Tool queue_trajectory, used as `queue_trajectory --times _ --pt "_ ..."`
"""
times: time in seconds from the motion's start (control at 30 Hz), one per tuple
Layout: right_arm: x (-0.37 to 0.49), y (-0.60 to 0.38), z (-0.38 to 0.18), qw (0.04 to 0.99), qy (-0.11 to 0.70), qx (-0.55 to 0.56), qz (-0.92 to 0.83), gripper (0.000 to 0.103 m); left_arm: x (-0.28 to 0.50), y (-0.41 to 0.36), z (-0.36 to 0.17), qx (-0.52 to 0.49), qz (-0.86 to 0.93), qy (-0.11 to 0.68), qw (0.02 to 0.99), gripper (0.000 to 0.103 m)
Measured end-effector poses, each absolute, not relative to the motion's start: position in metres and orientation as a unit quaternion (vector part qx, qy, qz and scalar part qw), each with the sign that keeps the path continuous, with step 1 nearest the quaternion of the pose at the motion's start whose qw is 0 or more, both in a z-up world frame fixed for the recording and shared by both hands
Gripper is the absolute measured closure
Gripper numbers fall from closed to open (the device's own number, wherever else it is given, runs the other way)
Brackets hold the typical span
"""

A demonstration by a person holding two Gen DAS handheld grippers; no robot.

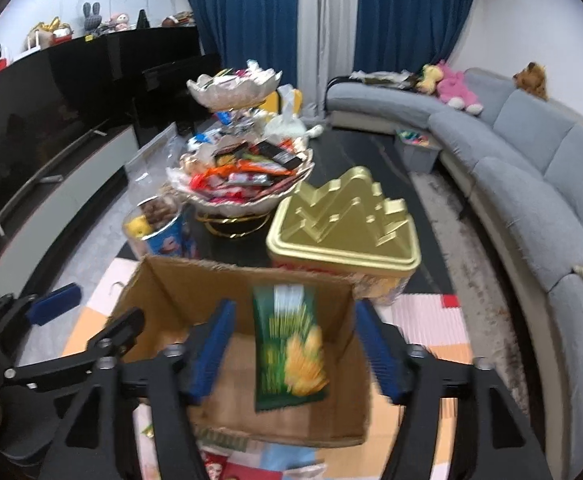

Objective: Organize snacks
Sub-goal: 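Open both tools to drop the packets into the box, then withdraw both tools from the box back toward the scattered snacks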

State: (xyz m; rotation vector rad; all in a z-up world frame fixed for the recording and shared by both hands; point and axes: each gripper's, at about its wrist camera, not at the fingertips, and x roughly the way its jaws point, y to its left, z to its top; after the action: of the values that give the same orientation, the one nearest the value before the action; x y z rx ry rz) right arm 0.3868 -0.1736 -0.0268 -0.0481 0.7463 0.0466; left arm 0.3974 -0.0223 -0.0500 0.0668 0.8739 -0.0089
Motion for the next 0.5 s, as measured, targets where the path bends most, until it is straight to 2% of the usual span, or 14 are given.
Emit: queue_trajectory --times 0.03,0.2,0.5 --pt "0.386 -0.175 -0.025 0.932 0.360 -0.022 0.017 0.019 0.396 -0.020 -0.049 0.031 -0.001 0.421 0.906 0.024" --pt "0.383 -0.180 -0.020 0.933 0.359 -0.017 0.008 0.019 0.391 -0.012 -0.046 0.024 0.011 0.418 0.908 0.015" --pt "0.367 -0.184 -0.005 0.937 0.348 -0.007 0.005 0.019 0.377 -0.006 -0.032 0.019 0.018 0.409 0.912 0.012"
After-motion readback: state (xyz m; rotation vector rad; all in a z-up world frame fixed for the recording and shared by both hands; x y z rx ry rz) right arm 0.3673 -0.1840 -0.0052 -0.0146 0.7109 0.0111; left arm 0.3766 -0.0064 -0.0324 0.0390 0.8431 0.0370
